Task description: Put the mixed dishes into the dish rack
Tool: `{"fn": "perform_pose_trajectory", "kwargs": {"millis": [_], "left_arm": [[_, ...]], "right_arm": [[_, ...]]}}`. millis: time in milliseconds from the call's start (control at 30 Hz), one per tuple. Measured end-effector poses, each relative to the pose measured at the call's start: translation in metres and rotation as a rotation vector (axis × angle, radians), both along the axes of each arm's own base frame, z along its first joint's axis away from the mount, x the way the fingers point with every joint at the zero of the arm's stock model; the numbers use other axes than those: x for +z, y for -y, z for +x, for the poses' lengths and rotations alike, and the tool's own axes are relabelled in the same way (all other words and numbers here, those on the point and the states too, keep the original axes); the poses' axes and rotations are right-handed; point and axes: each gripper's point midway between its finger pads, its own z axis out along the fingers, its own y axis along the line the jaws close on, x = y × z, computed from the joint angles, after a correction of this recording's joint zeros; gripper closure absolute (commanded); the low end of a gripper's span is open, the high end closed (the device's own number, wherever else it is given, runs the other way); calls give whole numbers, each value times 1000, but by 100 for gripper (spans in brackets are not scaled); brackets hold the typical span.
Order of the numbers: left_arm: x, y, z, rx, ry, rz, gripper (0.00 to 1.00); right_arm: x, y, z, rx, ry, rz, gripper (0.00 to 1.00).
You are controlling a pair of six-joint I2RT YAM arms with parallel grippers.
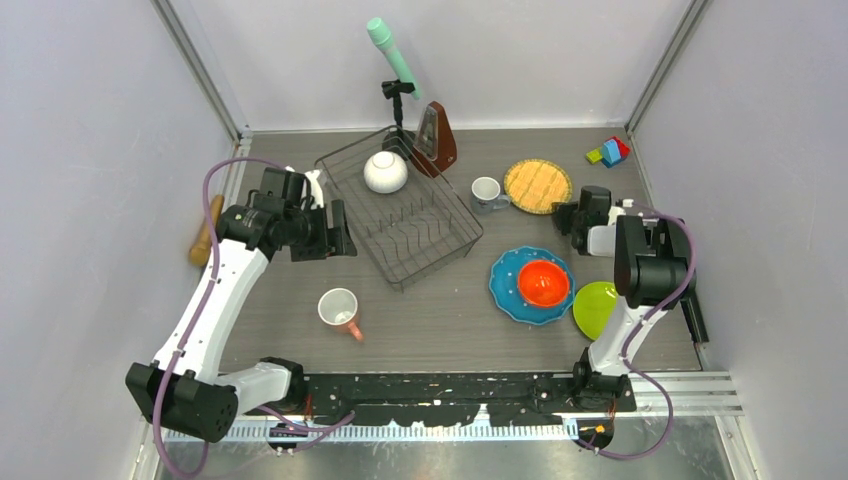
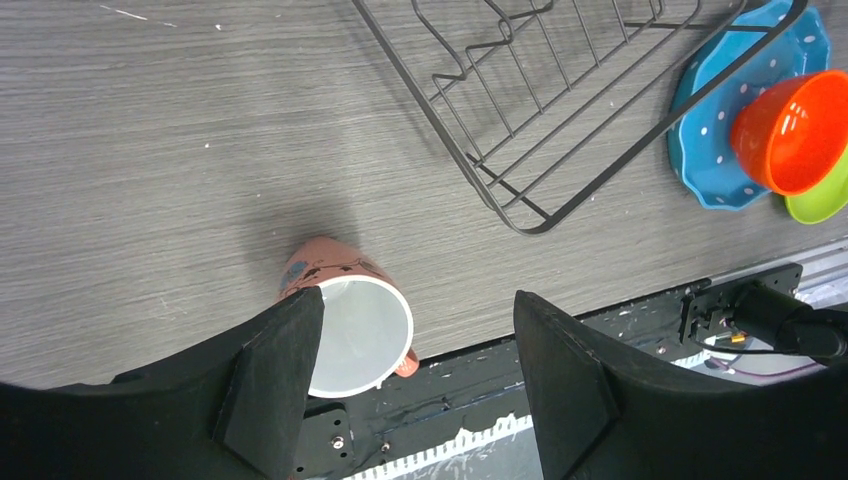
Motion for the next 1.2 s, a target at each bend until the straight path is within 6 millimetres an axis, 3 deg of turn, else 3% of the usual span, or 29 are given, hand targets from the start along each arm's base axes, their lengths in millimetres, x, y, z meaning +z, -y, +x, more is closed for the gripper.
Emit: {"fn": "perform_pose_trajectory", "kwargs": {"millis": [67, 200, 400, 533, 700, 800, 933, 1067, 1200], "left_arm": [[0, -2, 1, 10, 4, 11, 27], [1, -7, 4, 31, 21, 29, 27], [10, -8, 9, 61, 68, 21, 28], [13, -7, 13, 74, 91, 8, 28], [10, -6, 15, 85, 92, -1, 28], [9, -5, 16, 89, 92, -6, 29], [10, -3, 19, 97, 99, -20, 29], [8, -3, 18, 96, 95, -22, 29], [3, -3, 17, 96, 99, -24, 29]], "right_arm": [[3, 0, 0, -5, 16, 8, 98], [17, 3, -1, -12, 41, -8, 100], [41, 18, -22, -34, 14, -102, 100], [74, 27, -35, -14, 10, -217, 100], [148, 23, -27, 64, 90, -400, 100], [198, -3, -22, 178, 172, -529, 100], [255, -64, -22, 426, 310, -679, 100], [276, -126, -36, 682, 387, -784, 100], [279, -174, -54, 882, 417, -898, 100]]}}
